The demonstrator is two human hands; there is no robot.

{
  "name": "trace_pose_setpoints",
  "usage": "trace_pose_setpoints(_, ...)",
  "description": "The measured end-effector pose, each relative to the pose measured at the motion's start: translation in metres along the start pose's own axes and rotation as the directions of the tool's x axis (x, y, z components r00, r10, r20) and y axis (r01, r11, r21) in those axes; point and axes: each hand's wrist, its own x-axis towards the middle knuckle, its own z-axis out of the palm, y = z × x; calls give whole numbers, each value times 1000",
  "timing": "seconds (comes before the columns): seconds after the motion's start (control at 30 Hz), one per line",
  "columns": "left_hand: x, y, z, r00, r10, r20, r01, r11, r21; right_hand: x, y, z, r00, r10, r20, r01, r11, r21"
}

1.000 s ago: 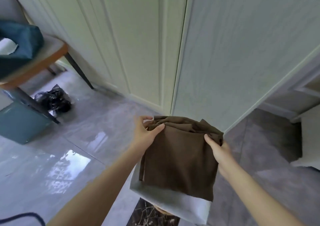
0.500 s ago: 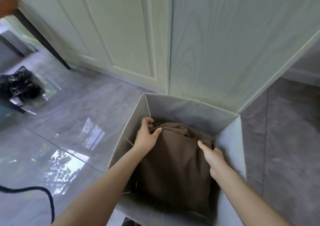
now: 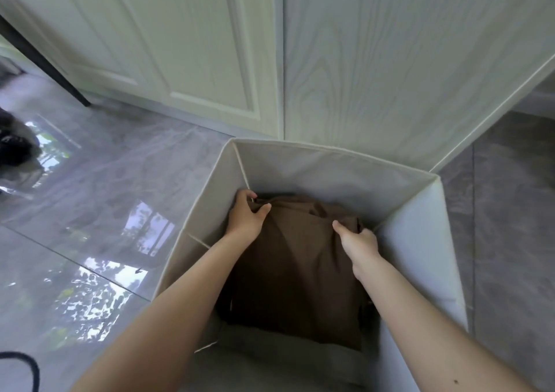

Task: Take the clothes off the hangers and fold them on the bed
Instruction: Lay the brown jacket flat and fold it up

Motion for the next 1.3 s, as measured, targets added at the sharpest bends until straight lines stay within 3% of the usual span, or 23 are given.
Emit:
trace_pose_setpoints(0.27, 27, -14, 30, 999, -30, -36, 28, 998, -57, 12, 13, 10, 991, -111, -80, 81, 947, -312)
trace_pose_setpoints(0.37, 24, -10, 32, 996, 6, -88, -5, 1000, 3, 2, 20, 8, 977, -208, -36, 170, 875, -454)
trace_pose_setpoints(0.43, 18, -5, 28, 987, 107, -118, -90, 986, 139, -5, 20, 5, 958, -287, -10, 238, 812, -532)
trace_pose_setpoints(0.5, 6, 1, 22, 955, 258, -143, -195, 915, 352, -13, 19, 2, 930, -367, 32, 305, 717, -627)
trace_pose_setpoints(0.57, -12, 9, 12, 863, 492, -112, -383, 783, 490, -24, 18, -3, 874, -472, 119, 406, 572, -712)
trace_pose_setpoints(0.63, -28, 17, -2, 767, 625, 142, -583, 588, 560, -35, 18, -9, 808, -529, 258, 507, 402, -763)
trace_pose_setpoints(0.7, -36, 20, -12, 697, 532, 481, -698, 351, 624, -43, 19, -16, 761, -513, 398, 563, 216, -798)
trace_pose_setpoints(0.73, -40, 20, -16, 688, 433, 582, -715, 264, 648, -47, 19, -19, 736, -506, 450, 579, 125, -806)
trace_pose_setpoints(0.83, -48, 4, -19, 725, 186, 663, -688, 176, 704, -54, 19, -21, 678, -485, 553, 618, -33, -786)
trace_pose_setpoints(0.97, -43, -21, -11, 776, 19, 630, -621, 193, 759, -50, 28, -14, 705, -316, 634, 626, -141, -767)
trace_pose_setpoints(1.17, -27, -36, 2, 791, -28, 611, -578, 292, 762, -19, 36, 1, 780, -157, 606, 598, -97, -795)
trace_pose_setpoints(1.3, -20, -38, 14, 791, -67, 608, -568, 288, 771, -4, 42, 10, 794, -118, 596, 592, -68, -803)
